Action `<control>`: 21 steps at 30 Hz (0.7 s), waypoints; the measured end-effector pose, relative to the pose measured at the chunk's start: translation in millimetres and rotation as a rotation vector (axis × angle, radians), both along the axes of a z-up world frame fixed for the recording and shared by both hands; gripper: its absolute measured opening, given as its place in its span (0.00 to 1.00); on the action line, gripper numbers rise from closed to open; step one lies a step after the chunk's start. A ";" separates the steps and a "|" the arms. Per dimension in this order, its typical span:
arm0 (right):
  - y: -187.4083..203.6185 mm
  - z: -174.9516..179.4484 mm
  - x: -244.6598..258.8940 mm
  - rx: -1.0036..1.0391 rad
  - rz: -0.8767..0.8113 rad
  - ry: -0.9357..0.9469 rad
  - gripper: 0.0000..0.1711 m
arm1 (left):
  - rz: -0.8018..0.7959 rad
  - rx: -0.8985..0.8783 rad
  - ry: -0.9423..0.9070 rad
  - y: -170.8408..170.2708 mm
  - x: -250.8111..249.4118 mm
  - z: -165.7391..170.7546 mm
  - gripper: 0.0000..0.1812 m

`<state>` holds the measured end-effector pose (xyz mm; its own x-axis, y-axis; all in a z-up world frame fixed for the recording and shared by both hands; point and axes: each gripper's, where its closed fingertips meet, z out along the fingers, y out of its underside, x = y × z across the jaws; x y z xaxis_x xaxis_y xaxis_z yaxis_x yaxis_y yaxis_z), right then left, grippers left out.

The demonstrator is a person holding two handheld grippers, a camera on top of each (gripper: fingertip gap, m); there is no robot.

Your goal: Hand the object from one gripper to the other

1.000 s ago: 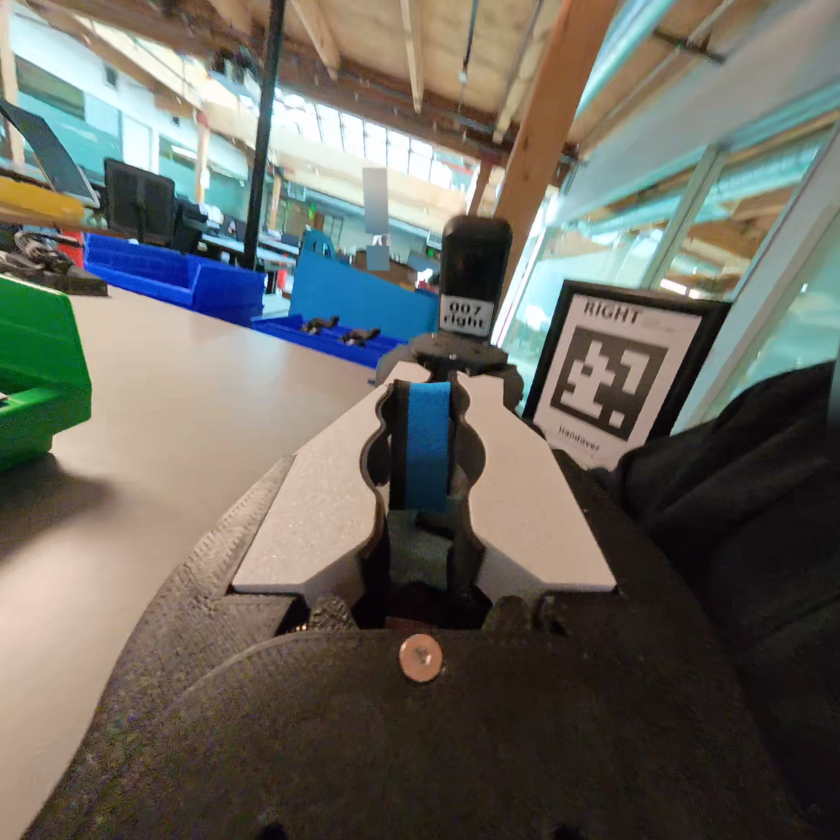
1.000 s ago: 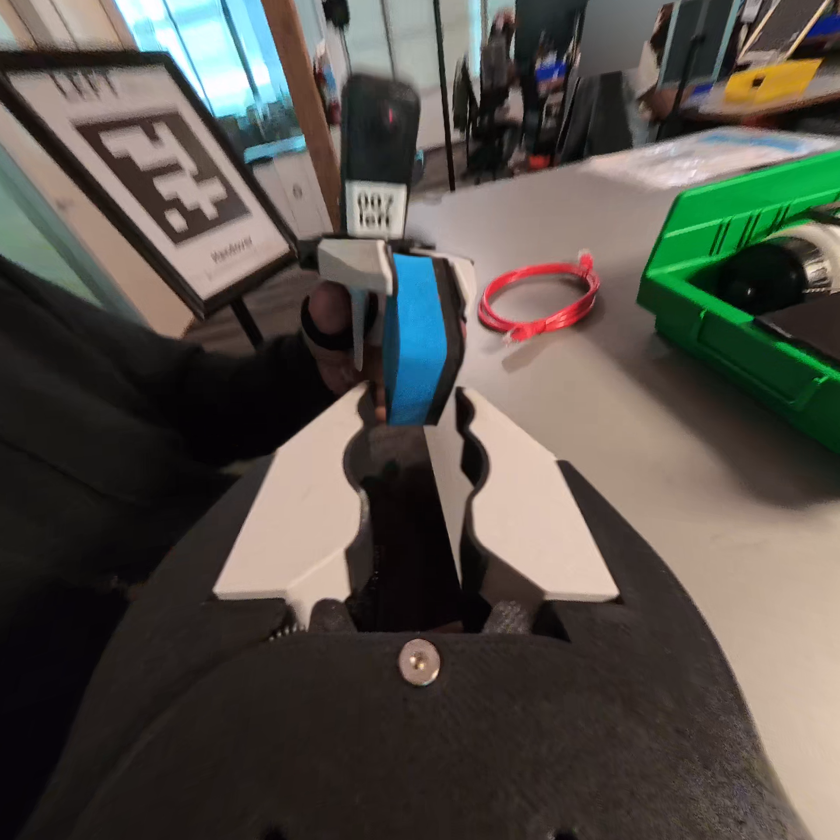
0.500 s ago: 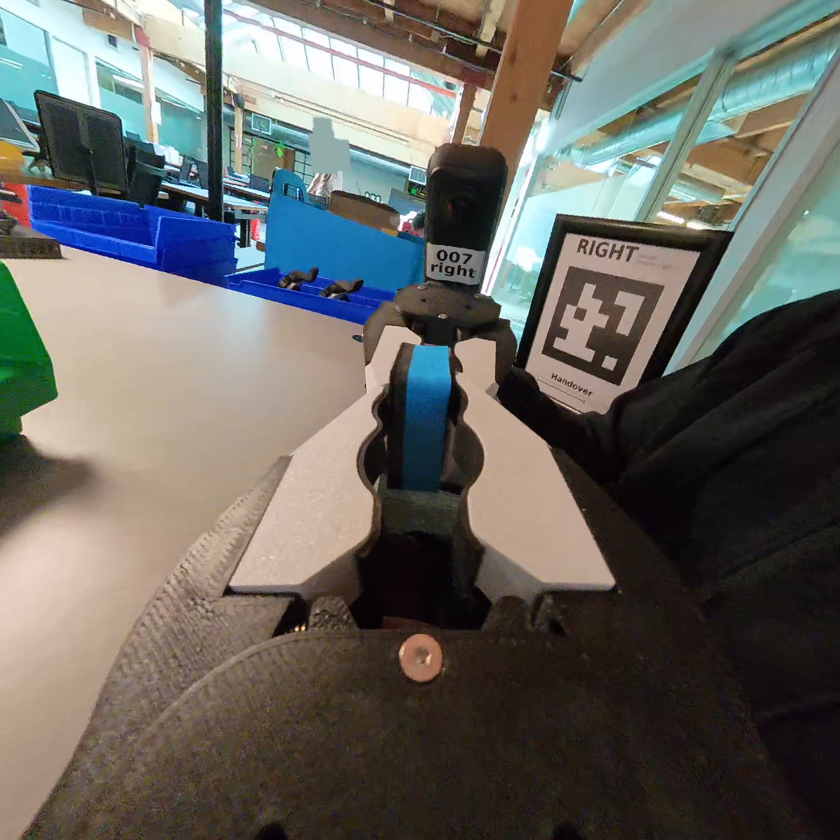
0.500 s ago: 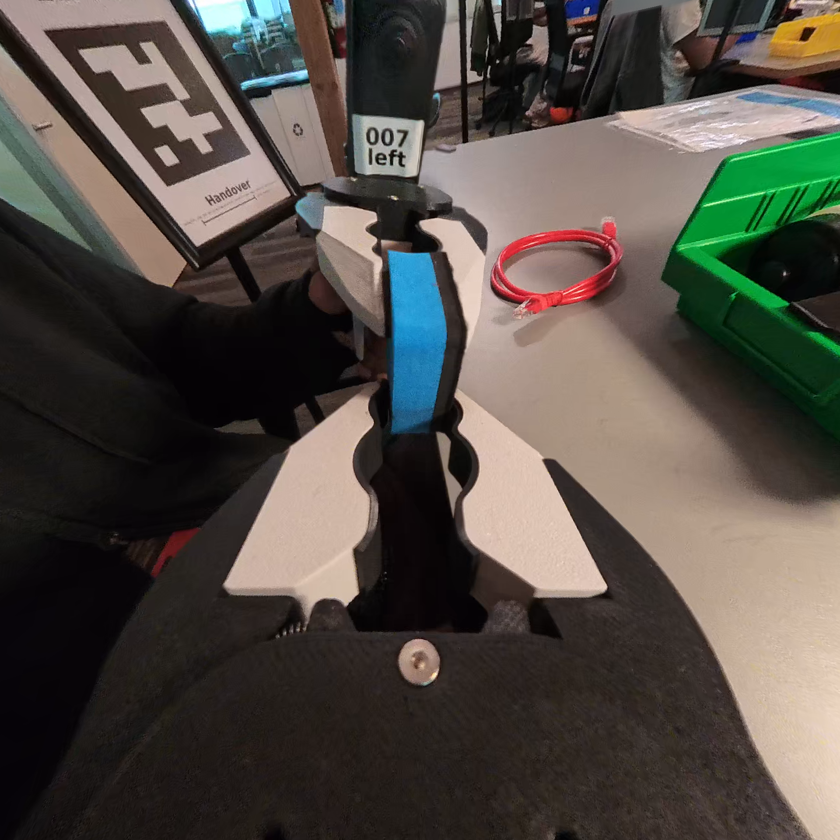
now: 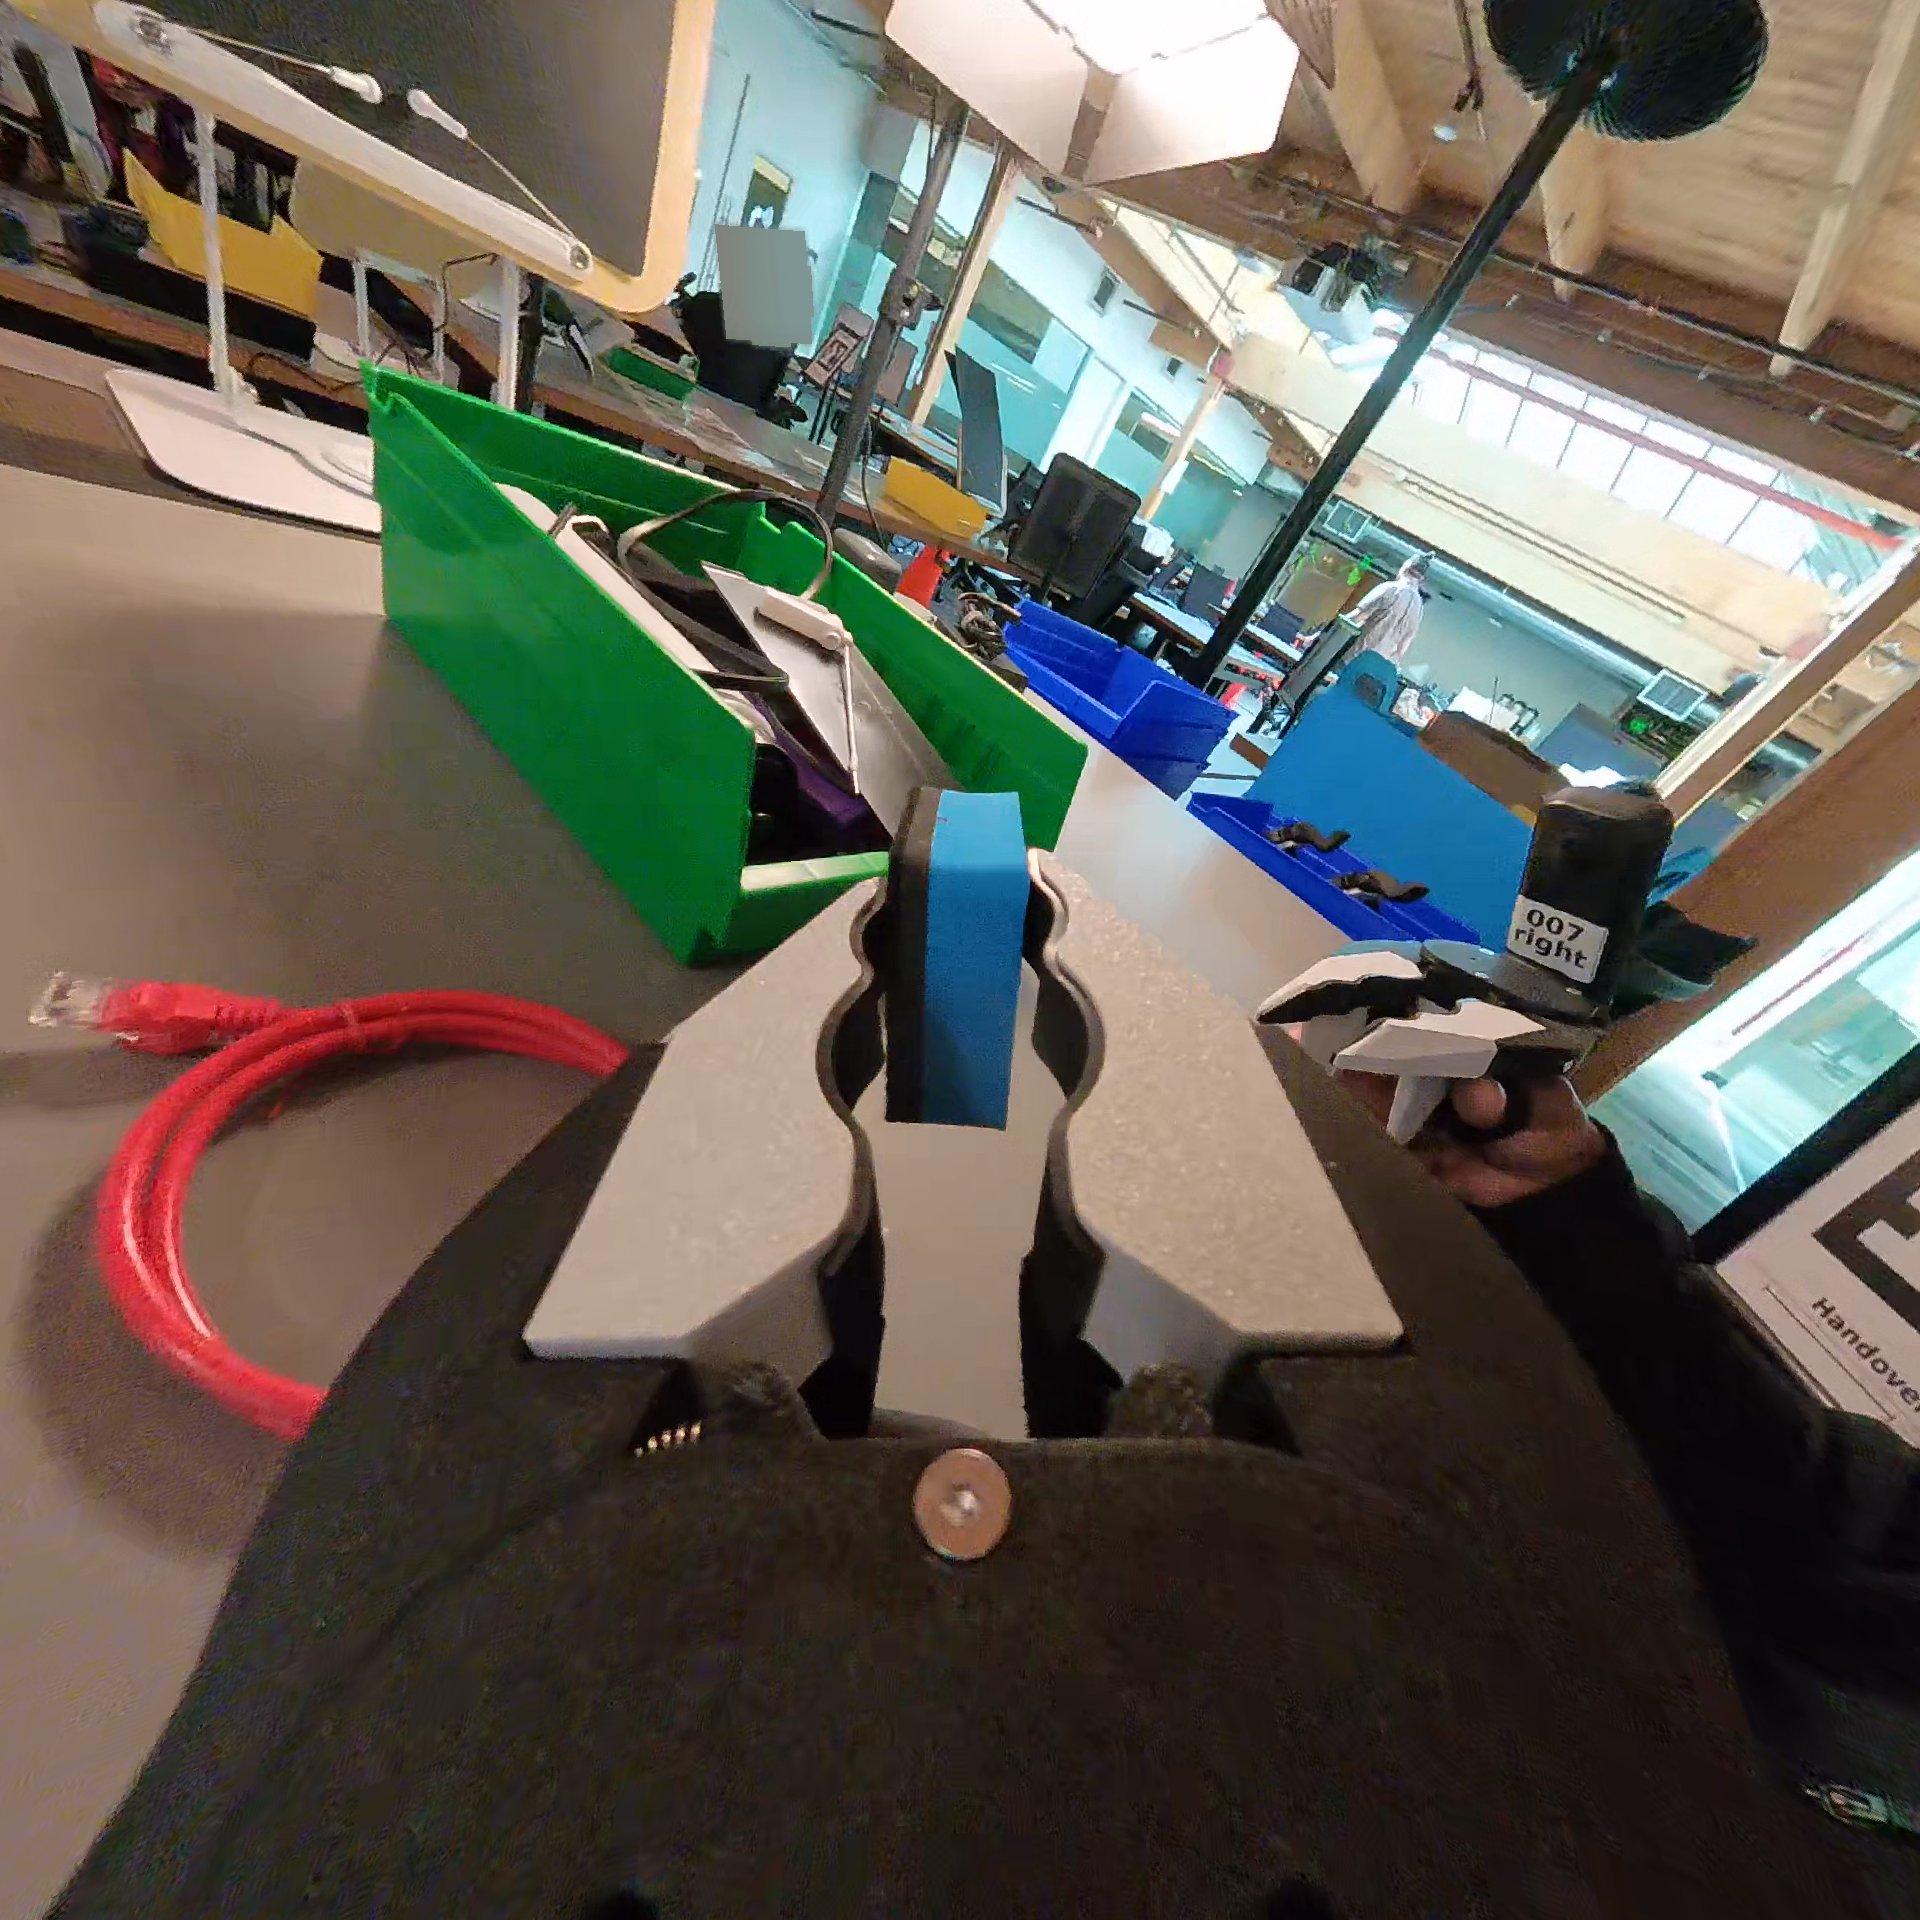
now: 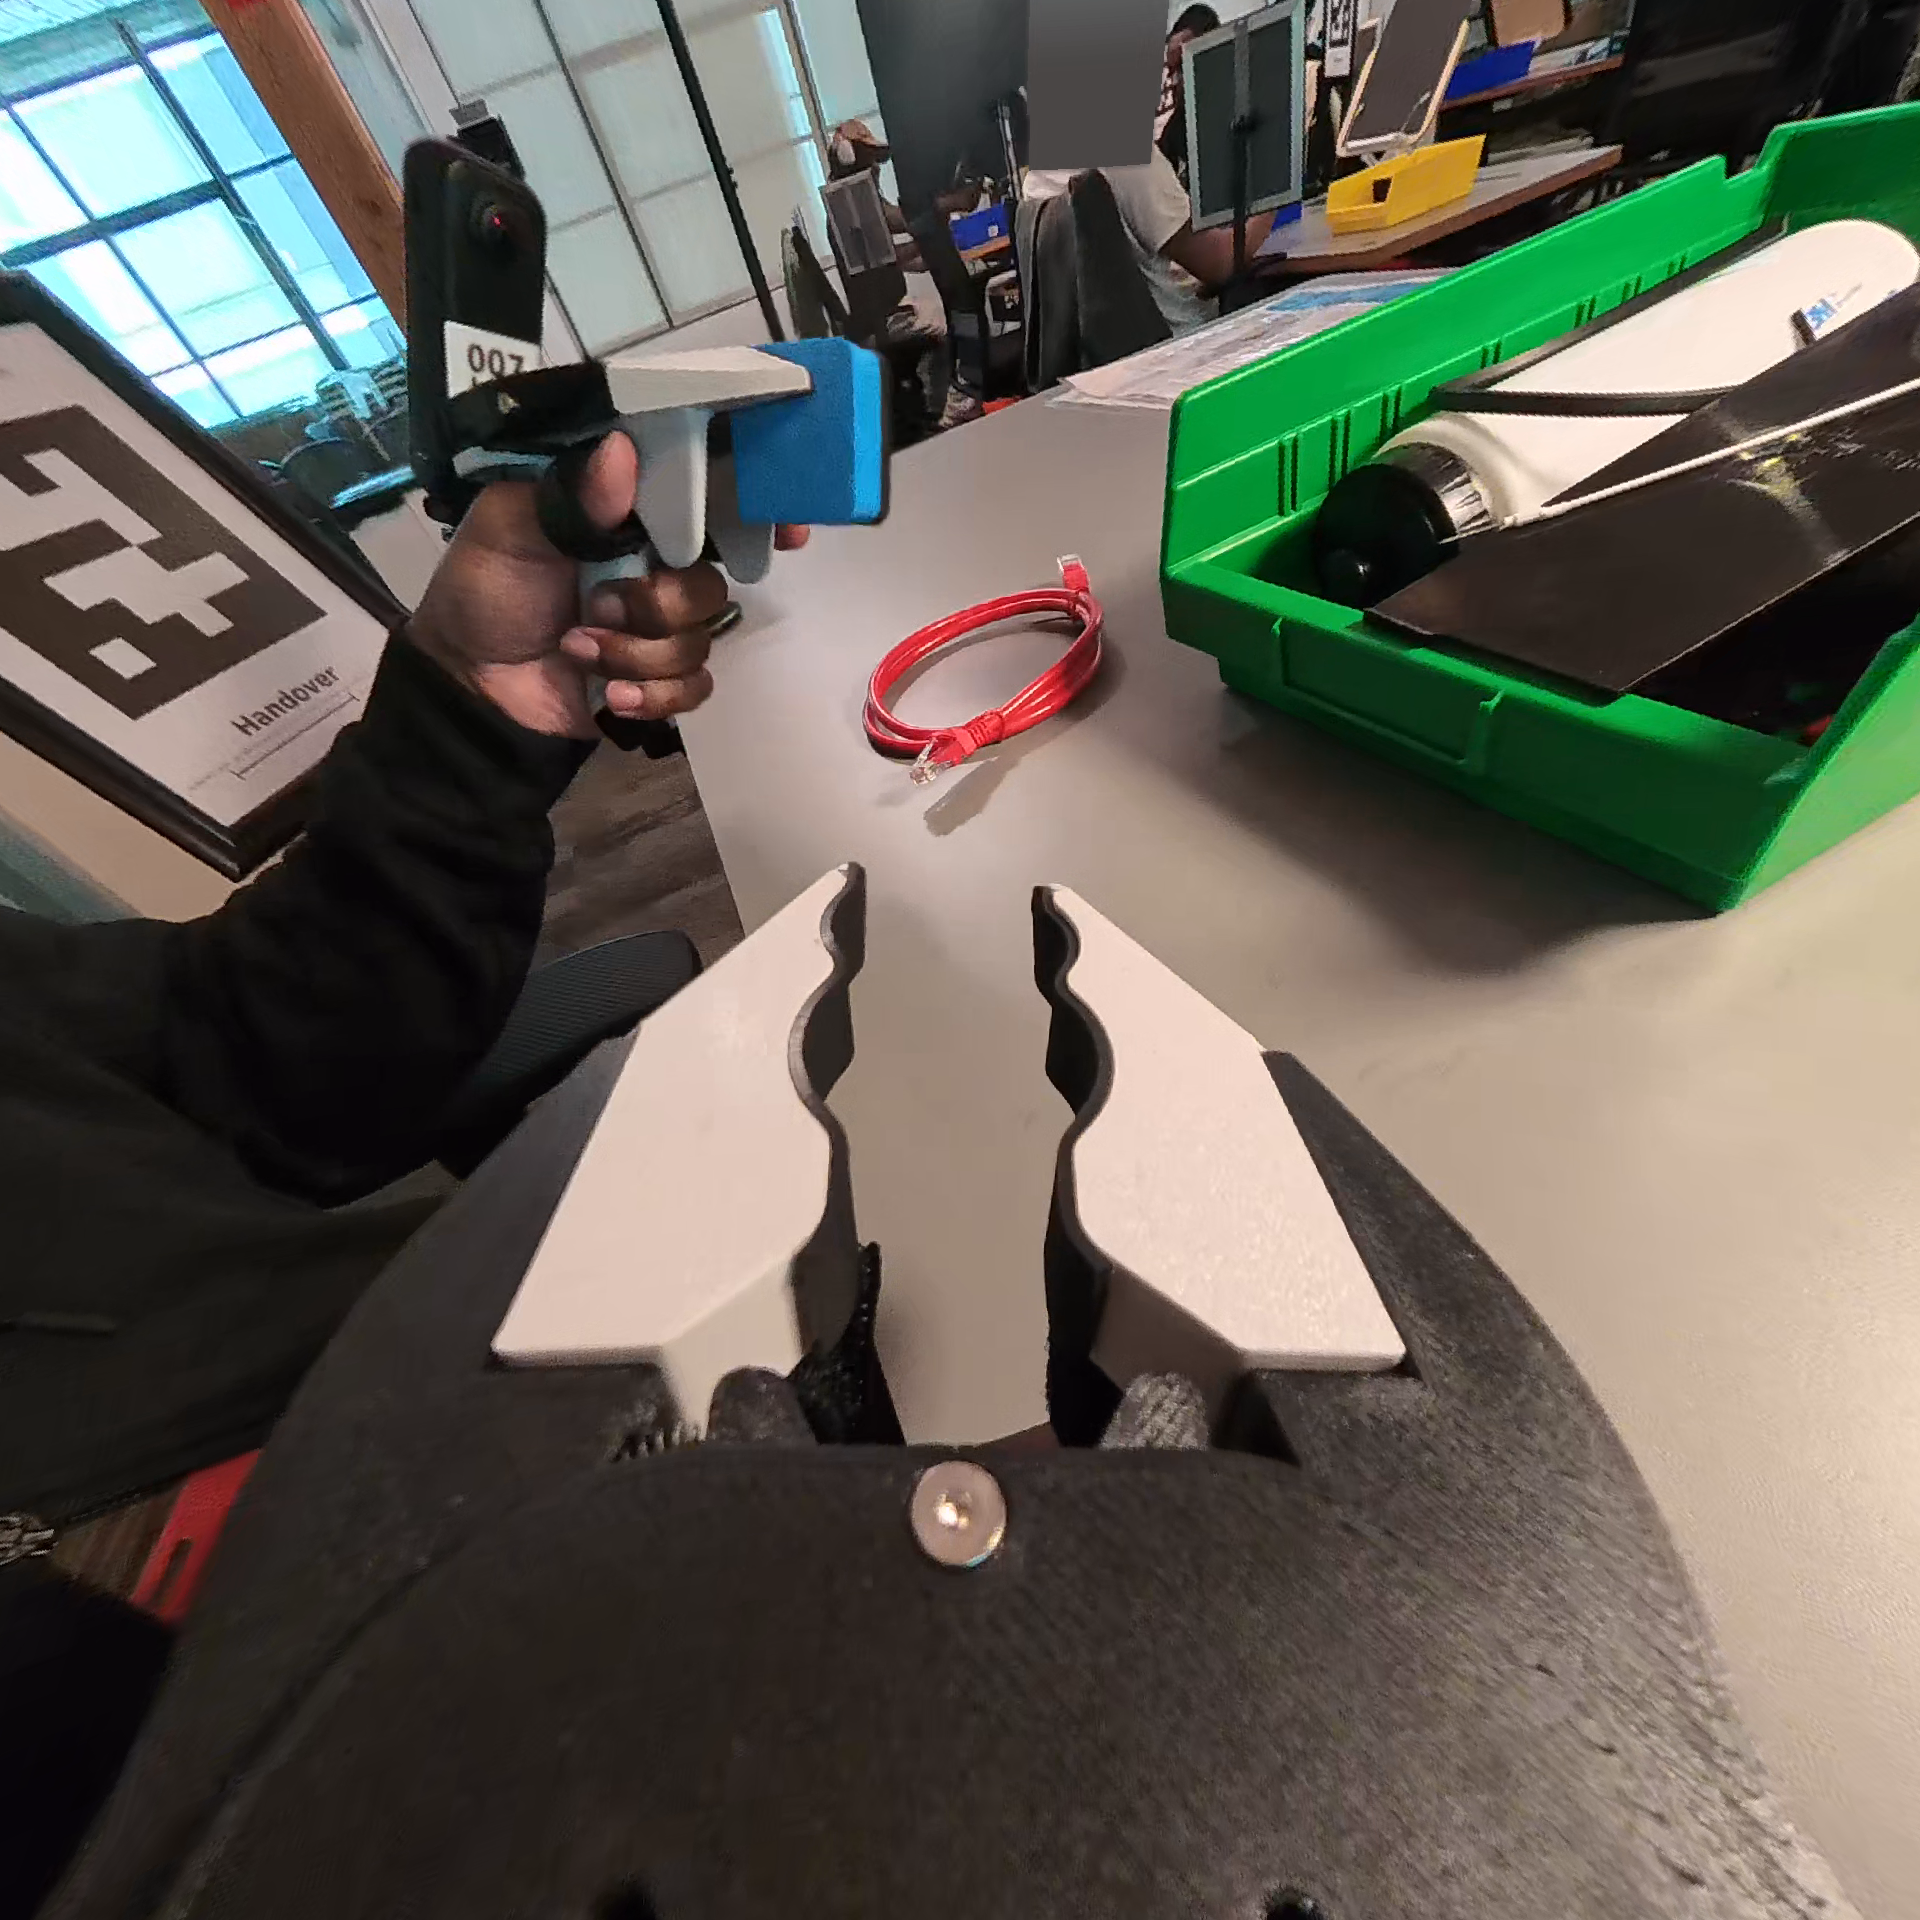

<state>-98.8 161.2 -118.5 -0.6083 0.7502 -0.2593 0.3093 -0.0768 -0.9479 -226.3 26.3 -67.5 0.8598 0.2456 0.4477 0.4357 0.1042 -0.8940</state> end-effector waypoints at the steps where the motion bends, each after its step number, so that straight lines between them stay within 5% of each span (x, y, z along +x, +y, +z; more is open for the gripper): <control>1: 0.1 -0.5 -0.2 -0.005 0.003 -0.006 0.19 | 0.009 -0.002 -0.016 -4.7 -4.2 -1.5 0.13; 21: 0.5 -3.5 -0.5 -0.031 0.016 -0.031 0.19 | 0.045 -0.123 -0.091 -1.0 -33.4 -53.2 0.13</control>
